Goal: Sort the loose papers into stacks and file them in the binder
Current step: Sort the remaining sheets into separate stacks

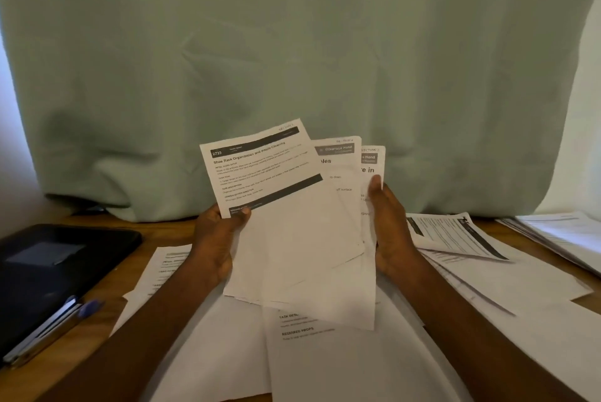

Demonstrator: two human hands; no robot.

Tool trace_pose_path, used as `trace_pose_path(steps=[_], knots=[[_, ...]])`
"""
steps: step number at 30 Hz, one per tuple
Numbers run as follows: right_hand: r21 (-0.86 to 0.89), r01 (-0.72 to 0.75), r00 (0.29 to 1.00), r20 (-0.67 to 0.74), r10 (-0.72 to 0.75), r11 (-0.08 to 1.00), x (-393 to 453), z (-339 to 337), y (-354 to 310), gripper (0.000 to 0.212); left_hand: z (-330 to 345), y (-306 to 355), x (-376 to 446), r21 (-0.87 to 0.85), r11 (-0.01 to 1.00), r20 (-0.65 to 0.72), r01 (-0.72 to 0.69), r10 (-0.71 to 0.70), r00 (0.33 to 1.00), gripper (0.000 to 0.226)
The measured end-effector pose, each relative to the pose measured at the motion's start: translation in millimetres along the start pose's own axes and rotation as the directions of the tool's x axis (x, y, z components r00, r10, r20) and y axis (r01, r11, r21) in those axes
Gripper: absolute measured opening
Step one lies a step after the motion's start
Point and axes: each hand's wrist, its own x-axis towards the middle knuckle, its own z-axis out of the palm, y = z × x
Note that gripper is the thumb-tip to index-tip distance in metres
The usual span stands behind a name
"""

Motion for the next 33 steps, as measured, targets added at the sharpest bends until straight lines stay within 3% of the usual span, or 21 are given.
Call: trace_pose_path(steps=[3,7,11,12,15,18,20,22,23,25,26,28,31,33], knots=[[-0.038,-0.019,0.999,0.045,0.021,0.999,-2,1,7,0.033,-3,2,-2,0.106,0.994,0.127,0.04,-0.053,0.99,0.049],[0.013,-0.152,0.987,0.053,0.151,0.988,-6,-1,7,0.032,-6,14,-8,0.218,0.968,0.401,0.126,-0.206,0.893,0.061],[-0.11,-0.244,0.963,0.092,0.254,0.964,-4,-8,12,0.038,-9,16,-9,0.161,0.955,0.403,0.25,-0.295,0.866,0.039],[-0.142,-0.268,0.953,0.104,0.284,0.953,-4,-10,14,0.041,-14,14,-7,0.178,0.949,0.402,0.26,-0.311,0.861,0.042],[-0.186,-0.331,0.929,0.107,0.354,0.925,-5,-10,17,0.047,-26,6,0,0.35,0.914,0.392,0.204,-0.341,0.854,0.083],[-0.071,-0.305,0.951,-0.078,0.299,0.95,-2,-11,13,0.038,-28,6,3,0.369,0.909,0.352,0.193,-0.329,0.876,0.066],[-0.279,-0.187,0.941,-0.326,0.09,0.942,1,-22,9,0.024,-27,9,4,0.348,0.914,0.319,0.21,-0.327,0.89,0.059],[-0.687,-0.191,0.887,-0.426,-0.177,0.701,5,-40,8,0.016,-28,11,5,0.317,0.914,0.301,0.253,-0.35,0.887,0.06],[-0.798,-0.231,0.891,-0.403,-0.208,0.557,6,-49,8,0.022,-29,11,4,0.308,0.909,0.282,0.28,-0.369,0.886,0.061],[-0.884,-0.292,0.939,-0.338,-0.07,0.364,5,-59,8,0.048,-33,10,3,0.272,0.904,0.252,0.33,-0.398,0.882,0.059],[-0.894,-0.29,0.952,-0.306,0.006,0.342,5,-61,11,0.054,-34,9,4,0.256,0.903,0.239,0.346,-0.406,0.882,0.058],[-0.875,-0.274,0.959,-0.279,0.048,0.399,10,-63,20,0.044,-38,9,7,0.231,0.907,0.187,0.353,-0.398,0.898,0.059],[-0.732,-0.305,0.933,-0.359,0.035,0.609,19,-67,24,0.045,-45,8,15,0.192,0.925,0.1,0.328,-0.351,0.931,0.056],[-0.725,-0.294,0.941,-0.334,0.055,0.623,21,-68,24,0.05,-48,8,19,0.165,0.928,0.068,0.335,-0.349,0.935,0.052]])
